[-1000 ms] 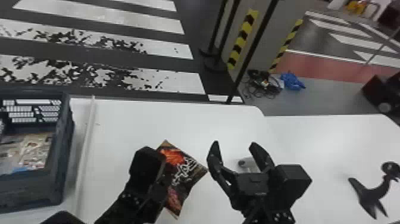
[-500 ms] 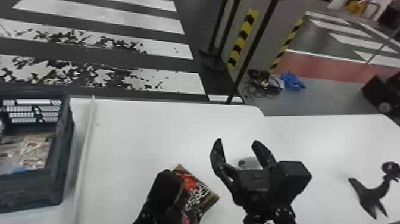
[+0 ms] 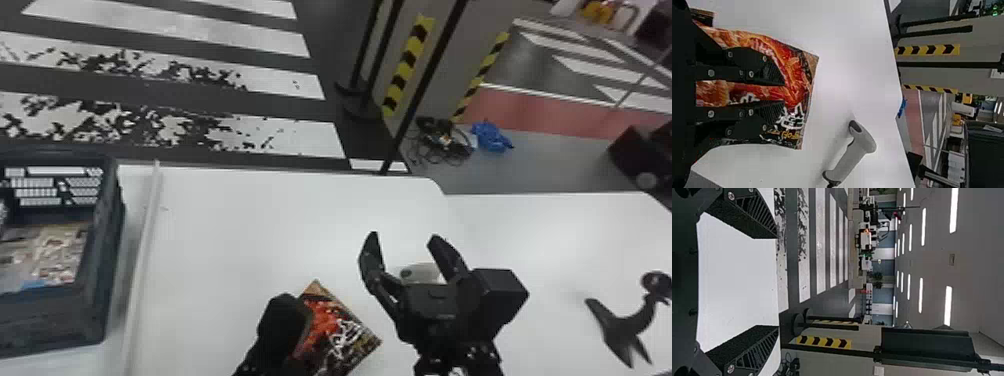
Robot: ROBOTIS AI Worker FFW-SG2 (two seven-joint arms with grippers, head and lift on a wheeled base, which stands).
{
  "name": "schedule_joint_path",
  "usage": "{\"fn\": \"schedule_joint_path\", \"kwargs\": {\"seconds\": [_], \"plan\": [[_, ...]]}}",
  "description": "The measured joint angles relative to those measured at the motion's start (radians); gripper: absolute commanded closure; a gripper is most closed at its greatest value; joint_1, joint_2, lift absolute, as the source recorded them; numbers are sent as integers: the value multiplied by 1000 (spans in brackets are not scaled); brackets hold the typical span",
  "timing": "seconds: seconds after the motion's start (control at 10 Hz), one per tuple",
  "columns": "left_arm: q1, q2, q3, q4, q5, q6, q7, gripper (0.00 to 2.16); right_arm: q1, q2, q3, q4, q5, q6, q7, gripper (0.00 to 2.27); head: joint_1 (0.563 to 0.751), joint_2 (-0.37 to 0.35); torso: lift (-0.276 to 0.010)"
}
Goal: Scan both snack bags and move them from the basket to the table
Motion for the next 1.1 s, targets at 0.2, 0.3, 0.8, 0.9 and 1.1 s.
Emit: {"fn": "schedule_joint_path", "kwargs": {"seconds": [0.2, 0.3, 0.8, 0.9, 1.1], "plan": [[13, 4, 7, -18, -8, 0, 26, 29, -1, 0, -1, 0, -1, -1, 0, 110, 695, -350, -98], [21, 12, 16, -39, -23, 0, 42, 29, -1, 0, -1, 0, -2, -3, 0, 110, 695, -350, -98], [88, 85, 186, -182, -54, -43, 111, 29, 9, -1, 0, -3, -7, -3, 2, 110, 695, -350, -98], [111, 101, 222, -206, -54, -104, 112, 29, 13, -2, 1, -4, -6, -3, 2, 110, 695, -339, -98], [161, 129, 287, -258, -54, -227, 115, 29, 20, -3, 3, -5, -6, -3, 2, 110, 695, -303, -98]]}}
